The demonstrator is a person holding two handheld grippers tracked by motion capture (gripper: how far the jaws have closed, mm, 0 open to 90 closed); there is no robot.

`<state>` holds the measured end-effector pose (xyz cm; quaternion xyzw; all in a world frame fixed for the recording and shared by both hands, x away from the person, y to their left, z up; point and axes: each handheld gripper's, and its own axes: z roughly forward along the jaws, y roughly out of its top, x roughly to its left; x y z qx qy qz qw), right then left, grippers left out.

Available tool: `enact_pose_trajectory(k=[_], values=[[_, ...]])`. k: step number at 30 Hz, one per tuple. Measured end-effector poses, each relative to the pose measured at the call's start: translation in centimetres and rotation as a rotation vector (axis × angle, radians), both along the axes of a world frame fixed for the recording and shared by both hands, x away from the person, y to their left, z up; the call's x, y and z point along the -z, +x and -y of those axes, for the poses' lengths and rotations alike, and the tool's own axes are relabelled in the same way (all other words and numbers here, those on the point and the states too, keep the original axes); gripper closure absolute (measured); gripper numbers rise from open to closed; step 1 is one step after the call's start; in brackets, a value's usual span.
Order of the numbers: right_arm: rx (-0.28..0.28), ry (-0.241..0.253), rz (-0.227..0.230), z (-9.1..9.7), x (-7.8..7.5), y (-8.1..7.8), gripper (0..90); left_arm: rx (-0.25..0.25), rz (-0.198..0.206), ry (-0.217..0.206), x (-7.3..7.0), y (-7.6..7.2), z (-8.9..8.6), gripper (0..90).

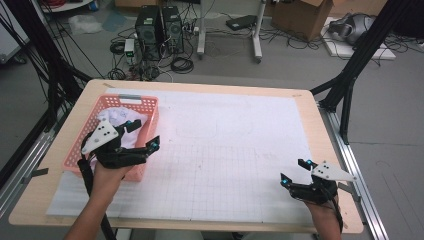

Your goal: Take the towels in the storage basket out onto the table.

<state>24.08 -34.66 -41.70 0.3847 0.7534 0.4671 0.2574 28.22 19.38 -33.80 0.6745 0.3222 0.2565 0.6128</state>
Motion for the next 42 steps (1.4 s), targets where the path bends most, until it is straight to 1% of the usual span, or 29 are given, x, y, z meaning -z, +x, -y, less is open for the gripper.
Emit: enact_pose_trajectory(k=[1,3,4,5,7,8,9,13,15,16,18,20,21,22,23,27,29,30,31,33,35,36,37,38,39,40,41,42], values=[[0.0,0.0,0.0,0.0,0.0,0.0,17.5,-0.005,-0.004,0.01,0.0,0.2,-0.3,17.0],[0.001,0.001,-0.004,0.0,0.0,0.0,17.5,-0.019,-0.021,0.007,-0.1,0.7,-0.8,16.9],[0.001,0.001,-0.005,0.0,0.1,0.0,17.5,-0.036,-0.035,0.014,-0.1,1.2,-1.4,16.7],[0.0,-0.003,-0.003,0.1,0.1,0.0,17.5,-0.036,-0.035,0.014,-0.1,1.2,-1.4,16.6],[0.001,-0.005,-0.003,0.0,0.1,0.0,17.5,-0.052,-0.046,0.018,-0.1,1.6,-1.8,16.6],[0.001,-0.006,-0.003,0.0,0.1,0.0,17.5,-0.06,-0.058,0.021,-0.1,2.1,-2.2,16.6],[0.0,-0.007,-0.005,0.0,0.2,0.0,17.5,-0.06,-0.058,0.021,-0.1,2.1,-2.2,16.6],[0.005,-0.009,-0.011,0.0,0.2,0.0,17.5,-0.093,-0.082,0.043,0.0,3.1,-2.9,16.6],[0.007,-0.007,-0.007,0.1,0.2,-0.1,17.5,-0.105,-0.101,0.052,0.0,3.6,-3.3,16.5],[0.006,-0.007,-0.008,0.1,0.2,-0.1,17.5,-0.123,-0.113,0.063,0.0,4.0,-3.7,16.6],[0.008,-0.005,-0.012,0.1,0.2,-0.1,17.5,-0.133,-0.119,0.062,0.0,4.2,-3.9,16.6],[0.009,-0.005,-0.013,0.1,0.2,0.0,17.5,-0.148,-0.136,0.078,0.0,4.5,-4.4,16.6],[0.009,-0.005,-0.013,0.1,0.2,0.0,17.5,-0.156,-0.149,0.088,0.1,4.7,-4.7,16.6],[0.008,-0.006,-0.013,0.1,0.3,0.0,17.5,-0.176,-0.172,0.098,0.2,5.1,-5.2,16.6],[0.008,-0.006,-0.016,0.1,0.3,0.0,17.5,-0.176,-0.172,0.098,0.2,5.1,-5.2,16.5],[0.006,-0.009,-0.015,0.1,0.3,0.0,17.5,-0.211,-0.222,0.119,0.7,5.8,-6.2,16.6],[0.008,-0.01,-0.015,0.1,0.3,0.0,17.5,-0.235,-0.255,0.146,0.9,6.2,-6.6,16.6],[0.009,-0.01,-0.016,0.1,0.3,0.0,17.5,-0.267,-0.286,0.175,1.3,6.7,-6.9,16.6],[0.008,-0.01,-0.016,0.1,0.3,0.0,17.5,-0.267,-0.286,0.175,1.3,6.7,-6.9,16.6],[0.008,-0.01,-0.017,0.1,0.3,0.0,17.5,-0.297,-0.323,0.197,1.7,7.1,-7.3,16.6],[0.008,-0.015,-0.018,0.1,0.3,0.1,17.5,-0.318,-0.351,0.224,2.1,7.4,-7.6,16.6],[0.007,-0.012,-0.022,0.0,0.4,0.1,17.5,-0.34,-0.372,0.247,2.5,7.7,-7.9,16.6],[0.005,-0.015,-0.019,0.0,0.4,0.1,17.5,-0.34,-0.372,0.247,2.5,7.7,-7.9,16.6],[0.005,-0.016,-0.021,0.0,0.4,0.1,17.5,-0.351,-0.387,0.253,2.8,7.9,-8.1,16.7],[0.005,-0.017,-0.022,0.0,0.4,0.1,17.5,-0.377,-0.406,0.265,3.3,8.3,-8.4,16.9],[0.005,-0.017,-0.024,0.0,0.4,0.1,17.5,-0.39,-0.415,0.279,3.5,8.4,-8.5,17.0],[0.004,-0.016,-0.028,0.0,0.4,0.1,17.5,-0.39,-0.415,0.279,3.5,8.4,-8.5,17.0],[0.003,-0.017,-0.025,0.0,0.4,0.1,17.5,-0.399,-0.444,0.298,3.9,8.8,-8.6,17.0]])
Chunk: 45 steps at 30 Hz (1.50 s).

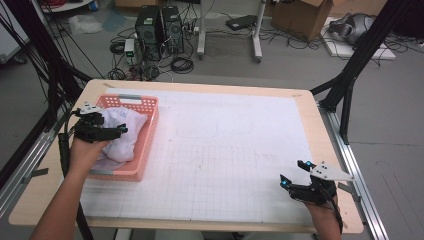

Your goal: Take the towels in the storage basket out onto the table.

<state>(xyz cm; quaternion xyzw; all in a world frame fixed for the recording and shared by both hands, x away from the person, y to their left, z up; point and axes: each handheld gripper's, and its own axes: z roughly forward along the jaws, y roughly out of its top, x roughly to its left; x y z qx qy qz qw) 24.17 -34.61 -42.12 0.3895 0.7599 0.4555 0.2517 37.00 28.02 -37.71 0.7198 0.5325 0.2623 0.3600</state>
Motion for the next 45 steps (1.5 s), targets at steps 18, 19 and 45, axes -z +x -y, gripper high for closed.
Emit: enact_pose_trajectory(k=[18,19,45], values=[[-0.004,-0.006,-0.005,-0.1,0.2,-0.1,17.5,-0.017,-0.227,-0.025,3.0,2.2,-0.5,10.3],[-0.003,-0.006,-0.007,0.0,0.1,-0.1,17.4,-0.013,-0.237,-0.03,3.2,2.2,-0.5,9.3],[0.005,-0.016,-0.005,0.1,0.2,-0.2,17.5,-0.059,-0.278,0.103,4.0,2.7,1.0,29.2]])
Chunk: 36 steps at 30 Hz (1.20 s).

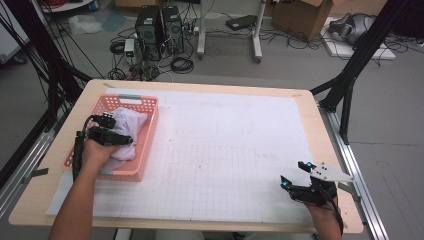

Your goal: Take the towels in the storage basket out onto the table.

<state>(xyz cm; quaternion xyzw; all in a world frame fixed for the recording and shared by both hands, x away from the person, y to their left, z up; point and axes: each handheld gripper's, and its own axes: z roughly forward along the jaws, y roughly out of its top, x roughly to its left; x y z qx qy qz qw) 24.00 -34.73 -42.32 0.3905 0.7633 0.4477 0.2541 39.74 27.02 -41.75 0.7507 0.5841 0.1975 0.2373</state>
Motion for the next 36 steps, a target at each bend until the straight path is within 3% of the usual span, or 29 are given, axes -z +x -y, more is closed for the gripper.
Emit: enact_pose_trajectory(k=[5,6,12,15,16,17,18,19,20,22,23,24,26,27,29,30,36], values=[[0.001,-0.002,0.004,0.0,-0.1,-0.1,17.5,-0.012,0.016,-0.014,-0.4,-0.2,-0.3,44.2],[0.0,-0.001,0.005,0.0,-0.1,-0.1,17.5,-0.018,0.027,-0.037,-0.7,-0.3,-0.6,45.4],[0.012,0.01,0.006,0.3,-0.2,-0.2,17.5,-0.028,0.062,-0.104,-1.2,-0.6,-1.2,46.8],[0.016,0.013,0.008,0.3,-0.2,-0.2,17.5,-0.032,0.099,-0.146,-1.6,-0.9,-1.4,46.7],[0.015,0.012,0.012,0.4,-0.2,-0.2,17.5,-0.034,0.135,-0.176,-2.0,-1.2,-1.7,46.8],[0.016,0.011,0.009,0.4,-0.3,-0.2,17.5,-0.034,0.135,-0.176,-2.0,-1.2,-1.7,46.8],[0.016,0.013,0.012,0.3,-0.3,-0.2,17.5,-0.03,0.171,-0.213,-2.4,-1.5,-1.9,46.8],[0.016,0.013,0.011,0.3,-0.3,-0.2,17.5,-0.03,0.171,-0.213,-2.4,-1.5,-1.9,46.8],[0.013,0.011,0.015,0.3,-0.3,-0.2,17.5,-0.018,0.218,-0.223,-2.7,-1.9,-2.1,46.8],[0.014,0.012,0.014,0.3,-0.3,-0.2,17.5,-0.015,0.241,-0.229,-2.9,-2.1,-2.1,46.8],[0.014,0.012,0.015,0.3,-0.3,-0.2,17.5,-0.008,0.286,-0.248,-3.2,-2.5,-2.3,46.9],[0.016,0.015,0.012,0.3,-0.3,-0.2,17.5,-0.008,0.286,-0.248,-3.2,-2.5,-2.3,46.9],[0.016,0.015,0.013,0.3,-0.3,-0.2,17.5,-0.002,0.355,-0.264,-3.5,-3.1,-2.6,46.8],[0.017,0.016,0.012,0.3,-0.3,-0.2,17.5,-0.002,0.355,-0.264,-3.5,-3.1,-2.6,46.8],[0.016,0.017,0.014,0.3,-0.3,-0.2,17.5,0.007,0.404,-0.266,-3.7,-3.6,-2.8,46.8],[0.016,0.015,0.014,0.3,-0.3,-0.2,17.5,0.013,0.453,-0.275,-3.8,-4.0,-3.0,46.8],[0.016,0.016,0.01,0.3,-0.3,-0.2,17.5,0.071,0.614,-0.274,-4.3,-5.4,-3.6,46.6]])
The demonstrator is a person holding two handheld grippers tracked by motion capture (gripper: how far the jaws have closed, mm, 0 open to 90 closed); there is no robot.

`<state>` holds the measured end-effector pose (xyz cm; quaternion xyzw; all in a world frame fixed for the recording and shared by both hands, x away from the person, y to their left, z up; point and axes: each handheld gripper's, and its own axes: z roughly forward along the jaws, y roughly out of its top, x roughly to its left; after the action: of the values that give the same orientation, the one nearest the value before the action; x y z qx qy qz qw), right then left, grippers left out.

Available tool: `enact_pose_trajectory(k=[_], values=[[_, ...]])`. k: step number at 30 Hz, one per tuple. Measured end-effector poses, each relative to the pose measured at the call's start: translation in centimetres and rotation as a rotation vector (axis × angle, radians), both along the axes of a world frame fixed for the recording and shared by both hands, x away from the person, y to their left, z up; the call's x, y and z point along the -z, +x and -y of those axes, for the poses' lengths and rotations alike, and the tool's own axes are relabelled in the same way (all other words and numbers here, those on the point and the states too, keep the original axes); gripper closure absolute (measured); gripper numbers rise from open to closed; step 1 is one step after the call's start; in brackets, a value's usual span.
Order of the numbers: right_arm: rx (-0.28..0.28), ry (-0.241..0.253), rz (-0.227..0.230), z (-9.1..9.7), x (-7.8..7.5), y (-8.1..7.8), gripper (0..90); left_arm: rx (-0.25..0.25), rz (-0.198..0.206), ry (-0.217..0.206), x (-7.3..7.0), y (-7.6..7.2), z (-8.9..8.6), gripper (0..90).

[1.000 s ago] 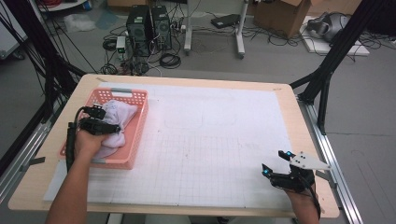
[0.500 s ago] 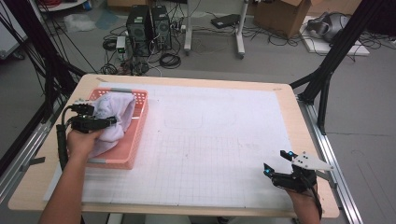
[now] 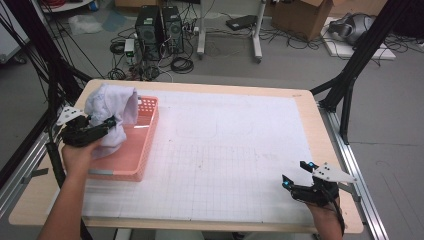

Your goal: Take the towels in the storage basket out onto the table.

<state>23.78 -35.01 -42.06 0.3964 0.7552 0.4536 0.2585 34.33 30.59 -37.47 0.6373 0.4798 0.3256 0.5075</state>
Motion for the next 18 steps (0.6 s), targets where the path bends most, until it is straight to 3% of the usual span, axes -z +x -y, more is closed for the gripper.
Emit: enact_pose_trajectory(k=[1,2,4,10,18], values=[[-0.001,0.0,0.001,0.0,0.0,0.0,17.5,0.0,0.0,0.0,0.0,0.0,0.0,46.6],[0.001,0.0,0.002,0.0,0.0,0.0,17.5,0.018,0.047,0.003,-0.1,-0.4,-0.1,46.6],[0.001,0.001,0.0,-0.1,0.0,0.0,17.5,0.04,0.086,0.007,-0.2,-0.7,-0.2,46.5],[0.0,0.0,-0.003,-0.2,0.0,0.0,17.5,0.075,0.131,-0.016,-0.5,-1.2,-0.3,46.3],[-0.001,-0.001,-0.006,-0.2,0.0,0.1,17.5,0.164,0.21,-0.094,-1.7,-1.6,0.3,45.6]])
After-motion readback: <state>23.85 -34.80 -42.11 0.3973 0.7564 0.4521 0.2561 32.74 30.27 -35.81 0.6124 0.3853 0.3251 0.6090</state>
